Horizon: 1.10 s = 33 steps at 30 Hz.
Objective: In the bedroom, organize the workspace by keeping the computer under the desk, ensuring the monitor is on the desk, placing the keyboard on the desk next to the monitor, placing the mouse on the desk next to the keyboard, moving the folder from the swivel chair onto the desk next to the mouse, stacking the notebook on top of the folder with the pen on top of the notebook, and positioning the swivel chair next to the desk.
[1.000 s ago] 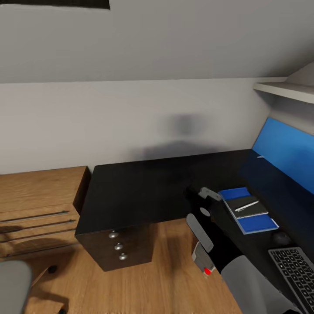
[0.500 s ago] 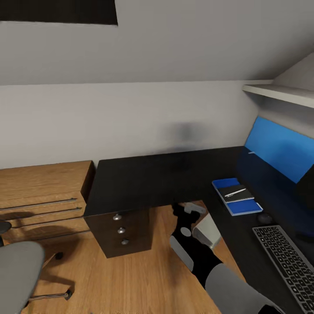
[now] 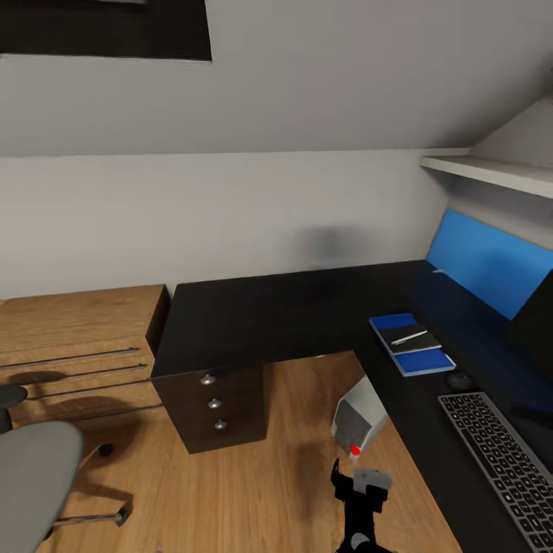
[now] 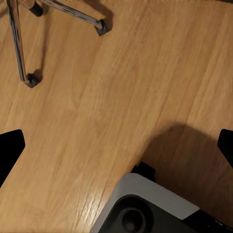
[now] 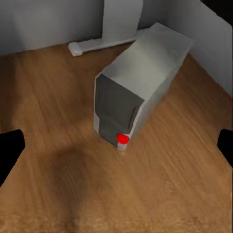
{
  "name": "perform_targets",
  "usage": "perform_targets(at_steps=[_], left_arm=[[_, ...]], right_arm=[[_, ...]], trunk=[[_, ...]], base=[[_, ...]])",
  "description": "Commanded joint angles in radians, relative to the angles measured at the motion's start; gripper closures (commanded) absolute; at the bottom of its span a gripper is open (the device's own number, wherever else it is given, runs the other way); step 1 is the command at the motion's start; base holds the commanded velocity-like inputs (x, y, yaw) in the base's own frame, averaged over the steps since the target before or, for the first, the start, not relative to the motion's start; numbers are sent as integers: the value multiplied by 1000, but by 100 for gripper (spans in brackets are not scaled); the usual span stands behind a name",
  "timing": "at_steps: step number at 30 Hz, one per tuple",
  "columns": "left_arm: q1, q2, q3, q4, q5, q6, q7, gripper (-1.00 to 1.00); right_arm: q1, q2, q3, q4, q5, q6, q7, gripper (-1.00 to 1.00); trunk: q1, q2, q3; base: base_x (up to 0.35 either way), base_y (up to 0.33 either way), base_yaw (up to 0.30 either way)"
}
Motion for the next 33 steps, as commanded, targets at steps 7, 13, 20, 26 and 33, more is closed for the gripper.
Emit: perform_targets(at_steps=[7,13,20,26,33], left_arm=[[-1,0,-30,198,13,-80,-50,-100],[-1,-2,-41,264,14,-108,-67,-100],[-1,-22,-41,290,19,-110,-70,-100],[-1,-28,-39,292,24,-109,-68,-100],[-1,-29,-33,292,27,-127,-64,-100]], right_arm=[[127,-79,15,29,-8,-18,143,-100],[131,-88,15,30,-11,-17,154,-100],[132,-91,11,28,-12,-16,156,-100],[132,-91,10,28,-13,-16,156,-100],[132,-91,15,28,-6,-17,156,-100]], trunk=[[0,-1,9],[0,-1,17],[0,-1,18],[0,-1,18],[0,-1,16]], base=[[0,0,96],[0,0,179],[0,0,232],[0,0,259],[0,0,263]])
